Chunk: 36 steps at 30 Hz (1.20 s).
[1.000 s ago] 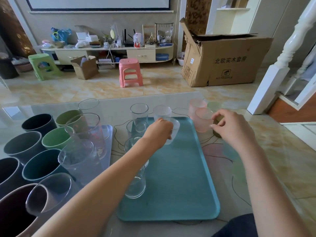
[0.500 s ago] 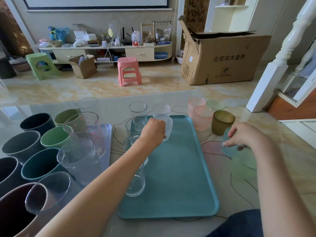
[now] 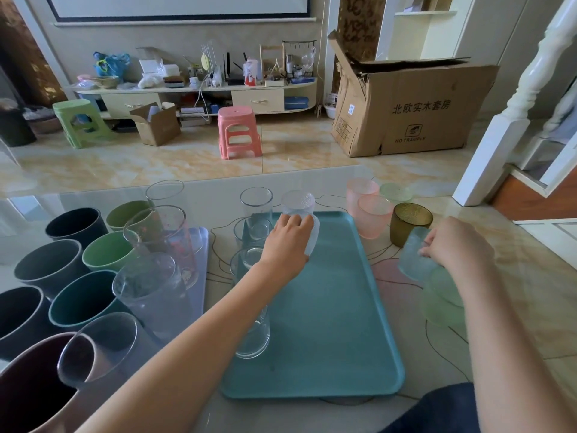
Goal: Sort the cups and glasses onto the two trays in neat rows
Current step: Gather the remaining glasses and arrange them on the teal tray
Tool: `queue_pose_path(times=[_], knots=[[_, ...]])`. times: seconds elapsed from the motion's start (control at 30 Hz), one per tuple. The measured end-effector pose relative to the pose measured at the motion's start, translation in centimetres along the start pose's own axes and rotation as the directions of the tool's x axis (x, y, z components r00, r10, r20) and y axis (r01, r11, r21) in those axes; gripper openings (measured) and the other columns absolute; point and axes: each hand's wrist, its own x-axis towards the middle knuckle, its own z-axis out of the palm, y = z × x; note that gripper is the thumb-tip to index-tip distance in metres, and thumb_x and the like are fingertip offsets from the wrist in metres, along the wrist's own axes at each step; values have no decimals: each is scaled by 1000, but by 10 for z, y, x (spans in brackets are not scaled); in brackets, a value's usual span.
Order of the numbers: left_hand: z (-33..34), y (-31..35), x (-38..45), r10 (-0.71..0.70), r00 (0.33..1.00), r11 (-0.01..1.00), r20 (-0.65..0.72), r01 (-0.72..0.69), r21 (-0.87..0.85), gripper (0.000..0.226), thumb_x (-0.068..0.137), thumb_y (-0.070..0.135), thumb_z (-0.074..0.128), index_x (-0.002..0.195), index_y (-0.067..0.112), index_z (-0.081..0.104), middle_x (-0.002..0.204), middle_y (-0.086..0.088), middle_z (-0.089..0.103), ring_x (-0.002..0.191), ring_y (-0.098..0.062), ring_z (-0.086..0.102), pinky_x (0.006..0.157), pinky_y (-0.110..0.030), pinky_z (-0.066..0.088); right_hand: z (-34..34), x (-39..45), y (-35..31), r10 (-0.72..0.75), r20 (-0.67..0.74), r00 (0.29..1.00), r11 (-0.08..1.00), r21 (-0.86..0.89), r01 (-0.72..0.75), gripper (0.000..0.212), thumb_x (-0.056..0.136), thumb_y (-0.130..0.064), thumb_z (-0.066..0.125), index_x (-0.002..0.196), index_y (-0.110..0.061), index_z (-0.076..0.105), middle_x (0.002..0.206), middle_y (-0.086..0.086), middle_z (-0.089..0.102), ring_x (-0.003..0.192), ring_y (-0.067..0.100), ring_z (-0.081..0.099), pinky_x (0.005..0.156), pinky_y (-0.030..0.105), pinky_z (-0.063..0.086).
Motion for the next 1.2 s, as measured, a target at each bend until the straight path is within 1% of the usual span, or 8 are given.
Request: queue_pose_path(times=[0.2, 0.3, 0.47, 0.6, 0.7, 0.9, 1.07, 1.2], knots=[[-7, 24, -5, 260, 963, 954, -75, -268, -137, 72, 81, 23, 69, 142, 21, 31, 143, 1, 38, 135, -19, 28, 102, -33, 36, -16, -45, -39, -485, 95, 869, 871, 145, 470, 6, 77, -26, 75, 79, -31, 74, 60, -18, 62, 61, 8, 53, 56, 25, 37], [-6, 25, -10, 296, 951, 948, -92, -304, -95, 65, 83, 26, 67, 140, 22, 36, 143, -2, 37, 135, -21, 29, 106, -35, 33, -13, -53, -51, -601, 147, 786, 798, 170, 578, 11, 79, -23, 71, 80, -33, 74, 74, -16, 65, 69, 11, 54, 64, 30, 44], [-12, 21, -23, 274, 953, 952, -130, -288, -103, 37, 85, 29, 64, 116, 12, 53, 146, -7, 35, 136, -24, 30, 107, -34, 28, -7, -51, -54, -658, 139, 740, 749, 227, 623, 13, 79, -18, 71, 88, -28, 76, 90, -13, 65, 88, 17, 60, 79, 38, 50], [-13, 17, -35, 238, 961, 969, -139, -246, -38, 23, 90, 31, 56, 104, 13, 50, 121, 0, 56, 115, -23, 48, 93, -26, 30, -8, -51, -55, -701, 43, 712, 680, 342, 649, 20, 79, -20, 73, 95, -31, 71, 80, -15, 63, 65, -3, 54, 64, 24, 42], [-10, 8, -47, 201, 978, 979, -53, -198, 57, 20, 92, 32, 52, 104, 16, 48, 107, -1, 61, 109, -23, 53, 101, -27, 27, -11, -45, -46, -661, -101, 744, 663, 387, 641, 43, 79, -22, 73, 117, -35, 56, 105, -21, 64, 59, -23, 48, 66, 17, 39], [-7, 2, -59, 132, 987, 974, 91, -146, 172, 22, 92, 34, 53, 104, 17, 47, 108, -1, 64, 108, -25, 58, 112, -34, 19, -7, -45, -43, -627, -154, 763, 693, 336, 638, 57, 81, -21, 70, 130, -37, 44, 116, -20, 62, 56, -27, 42, 63, 12, 32], [-10, 1, -59, 81, 987, 958, 137, -115, 261, 24, 89, 34, 56, 103, 16, 49, 107, -5, 64, 110, -25, 56, 113, -37, 19, -5, -43, -44, -646, -124, 753, 697, 306, 648, 57, 83, -23, 68, 130, -41, 42, 119, -22, 61, 96, 1, 55, 75, 25, 37], [-9, 0, -60, 78, 988, 967, 137, -108, 231, 26, 88, 36, 57, 105, 17, 52, 110, -3, 62, 116, -22, 52, 115, -36, 16, -3, -43, -44, -646, -117, 754, 698, 309, 646, 40, 83, -23, 68, 116, -39, 52, 105, -23, 65, 89, 8, 61, 75, 30, 46]])
